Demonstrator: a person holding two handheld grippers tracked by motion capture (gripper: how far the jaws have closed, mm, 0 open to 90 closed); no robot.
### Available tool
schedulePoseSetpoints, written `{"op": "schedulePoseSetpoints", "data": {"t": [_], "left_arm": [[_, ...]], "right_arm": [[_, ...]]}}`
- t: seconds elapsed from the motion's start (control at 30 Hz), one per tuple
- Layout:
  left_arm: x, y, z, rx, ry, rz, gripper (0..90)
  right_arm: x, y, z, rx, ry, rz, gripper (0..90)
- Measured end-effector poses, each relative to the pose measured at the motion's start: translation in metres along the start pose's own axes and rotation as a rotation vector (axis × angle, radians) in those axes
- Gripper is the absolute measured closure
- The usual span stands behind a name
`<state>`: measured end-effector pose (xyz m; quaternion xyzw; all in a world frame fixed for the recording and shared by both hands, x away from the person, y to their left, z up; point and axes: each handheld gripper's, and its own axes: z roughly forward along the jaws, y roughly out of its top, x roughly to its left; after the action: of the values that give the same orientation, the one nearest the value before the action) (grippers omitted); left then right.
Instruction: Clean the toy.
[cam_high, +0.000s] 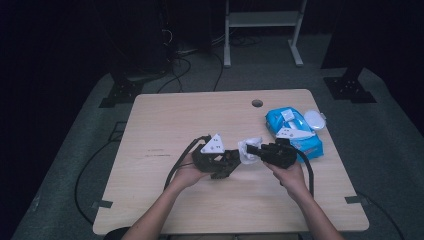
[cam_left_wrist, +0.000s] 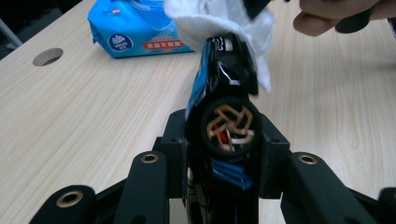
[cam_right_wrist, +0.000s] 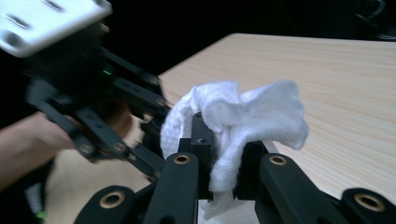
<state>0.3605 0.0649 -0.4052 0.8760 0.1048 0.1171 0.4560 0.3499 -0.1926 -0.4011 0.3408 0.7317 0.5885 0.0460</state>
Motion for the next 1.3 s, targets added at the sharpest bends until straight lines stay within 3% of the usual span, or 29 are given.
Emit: {"op": "schedulePoseSetpoints", "data": {"t": [0.13,0.23,0.37,0.7,0.93,1.0,1.07,1.13,1.2,1.3], "left_arm": [[-0.002,0.002,0.001,-0.002,0.002,0.011,63.9],[-0.001,0.000,0.000,-0.008,0.000,-0.001,64.0],[0.002,-0.001,-0.002,-0.012,0.001,-0.009,64.1],[0.002,-0.001,-0.002,-0.005,0.003,0.000,64.2],[-0.001,0.001,0.001,-0.002,0.005,0.016,64.2],[-0.002,0.002,0.001,-0.004,0.006,0.015,64.1],[-0.003,0.002,0.001,-0.002,0.011,0.018,64.2],[-0.003,0.003,0.002,0.001,0.011,0.022,64.2],[-0.003,0.002,0.002,-0.002,0.009,0.018,64.2],[-0.002,0.002,0.001,0.003,0.015,0.019,64.3]], "right_arm": [[0.009,0.003,0.003,0.003,-0.005,-0.036,81.0],[0.007,0.003,0.003,0.011,-0.017,-0.038,80.9],[-0.004,-0.006,0.004,0.042,-0.052,-0.017,80.9],[-0.018,-0.021,0.012,0.093,-0.056,0.046,80.9],[-0.001,-0.002,0.004,0.027,-0.023,-0.001,80.9],[0.006,0.001,0.004,0.019,-0.042,-0.031,80.9],[0.009,0.003,0.004,0.004,-0.005,-0.016,81.0],[0.012,0.004,0.005,0.007,-0.006,-0.040,80.9],[0.012,0.004,0.005,0.011,-0.011,-0.049,80.9],[0.005,0.001,0.004,0.014,-0.019,-0.025,80.9]]}}
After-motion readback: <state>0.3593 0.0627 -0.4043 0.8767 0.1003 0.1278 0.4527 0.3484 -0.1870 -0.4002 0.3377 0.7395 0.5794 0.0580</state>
